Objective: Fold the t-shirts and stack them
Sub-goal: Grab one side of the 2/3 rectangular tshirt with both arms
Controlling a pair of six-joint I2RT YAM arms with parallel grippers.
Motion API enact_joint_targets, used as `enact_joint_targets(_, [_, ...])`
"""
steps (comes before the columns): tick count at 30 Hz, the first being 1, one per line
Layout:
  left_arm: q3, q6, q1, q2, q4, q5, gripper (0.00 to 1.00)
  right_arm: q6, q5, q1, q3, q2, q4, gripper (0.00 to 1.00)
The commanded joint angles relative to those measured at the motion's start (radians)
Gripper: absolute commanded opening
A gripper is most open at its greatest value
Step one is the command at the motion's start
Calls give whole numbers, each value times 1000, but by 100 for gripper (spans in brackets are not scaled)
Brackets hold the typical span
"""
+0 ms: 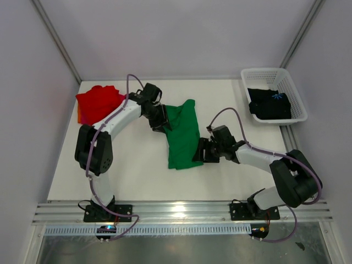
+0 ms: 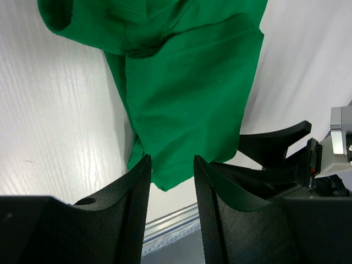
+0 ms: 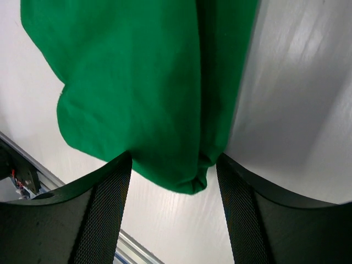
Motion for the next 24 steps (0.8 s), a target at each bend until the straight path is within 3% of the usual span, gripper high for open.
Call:
enact_joint_targets(1, [5, 21, 1, -22, 20, 18, 39, -8, 35, -4, 31, 58, 35, 68])
enact_joint_targets(9, [37, 38, 1, -22, 0, -21, 39, -33, 41, -8, 88, 90, 6, 67])
enact_joint_targets(11, [45, 41, 1, -17, -11, -39, 39, -36, 40, -10, 90, 92, 5, 63])
enact_joint_targets(15, [-29, -3, 0, -2, 10, 8, 37, -47, 20, -22, 97, 99, 5, 33])
enact_joint_targets(16, [-63, -21, 0, -13, 59, 43, 37, -53, 10, -24, 99, 102, 5, 18])
enact_joint_targets(17, [-142, -41, 0, -25, 91, 56, 37, -54, 9, -27, 103, 104, 3, 11])
enact_joint_targets(19, [-225, -104, 0, -75, 154, 77, 37, -60, 3, -28, 108, 104, 5, 4])
enact_joint_targets(24, [-529, -268, -5, -227, 475, 130, 38, -62, -19, -30, 113, 122, 12, 3])
